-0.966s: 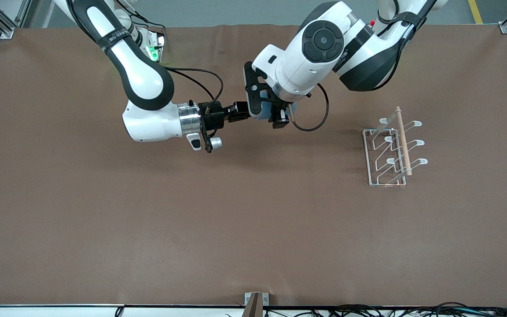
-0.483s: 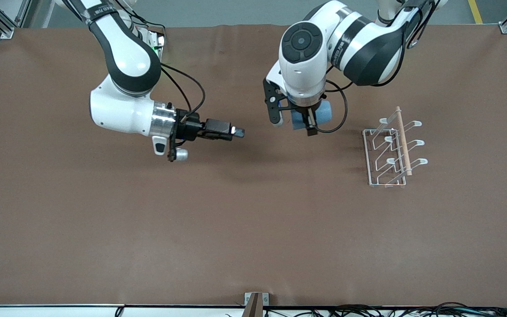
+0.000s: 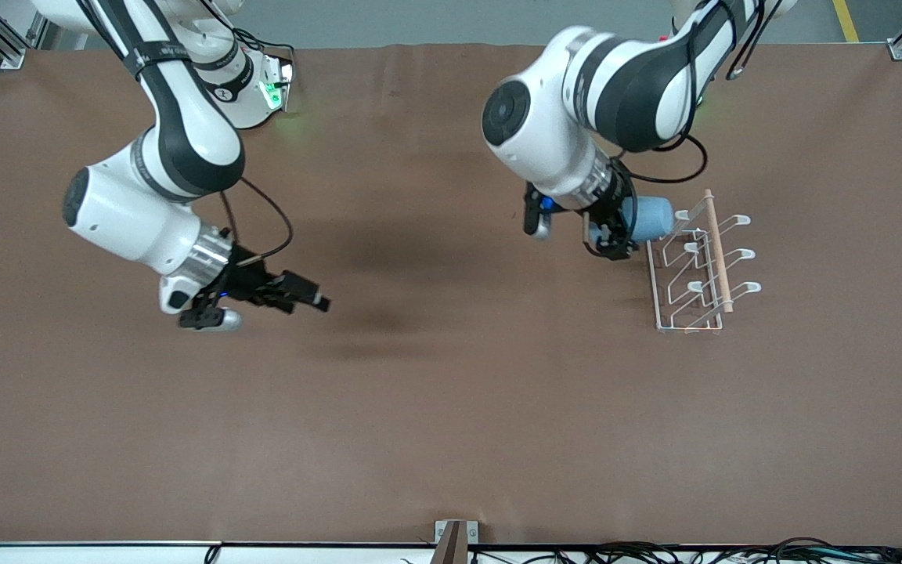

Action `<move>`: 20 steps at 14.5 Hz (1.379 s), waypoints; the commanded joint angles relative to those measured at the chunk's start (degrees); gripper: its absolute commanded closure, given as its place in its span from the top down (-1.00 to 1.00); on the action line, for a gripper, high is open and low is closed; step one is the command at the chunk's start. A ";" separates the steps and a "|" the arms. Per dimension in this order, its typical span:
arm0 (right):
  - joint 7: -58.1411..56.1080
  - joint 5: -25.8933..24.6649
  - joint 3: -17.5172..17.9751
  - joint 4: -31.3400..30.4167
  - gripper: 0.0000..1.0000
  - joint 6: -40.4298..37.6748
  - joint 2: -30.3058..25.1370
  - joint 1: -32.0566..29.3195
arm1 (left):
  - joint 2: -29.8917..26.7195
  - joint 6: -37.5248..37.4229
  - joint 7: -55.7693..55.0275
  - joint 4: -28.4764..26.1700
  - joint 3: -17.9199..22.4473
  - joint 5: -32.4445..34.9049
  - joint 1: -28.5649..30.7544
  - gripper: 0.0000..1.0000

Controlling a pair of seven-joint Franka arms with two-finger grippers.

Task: Hang cup on cup holder
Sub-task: 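Carry the cup to the rack with the left gripper while the right withdraws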

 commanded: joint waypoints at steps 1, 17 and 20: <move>0.42 -15.94 -4.57 -0.51 1.00 -1.05 -1.55 -0.03 | -0.27 -0.03 -0.88 -7.66 -0.28 8.19 2.40 -0.99; -0.19 -31.48 -19.62 24.97 1.00 -50.26 -12.80 -0.47 | 13.61 -0.03 -16.53 -12.86 -0.45 25.54 9.98 -0.49; -2.48 -31.39 -19.62 24.89 1.00 -50.55 -13.50 -0.82 | 14.32 -1.42 -21.44 -12.16 -0.28 24.49 10.07 0.99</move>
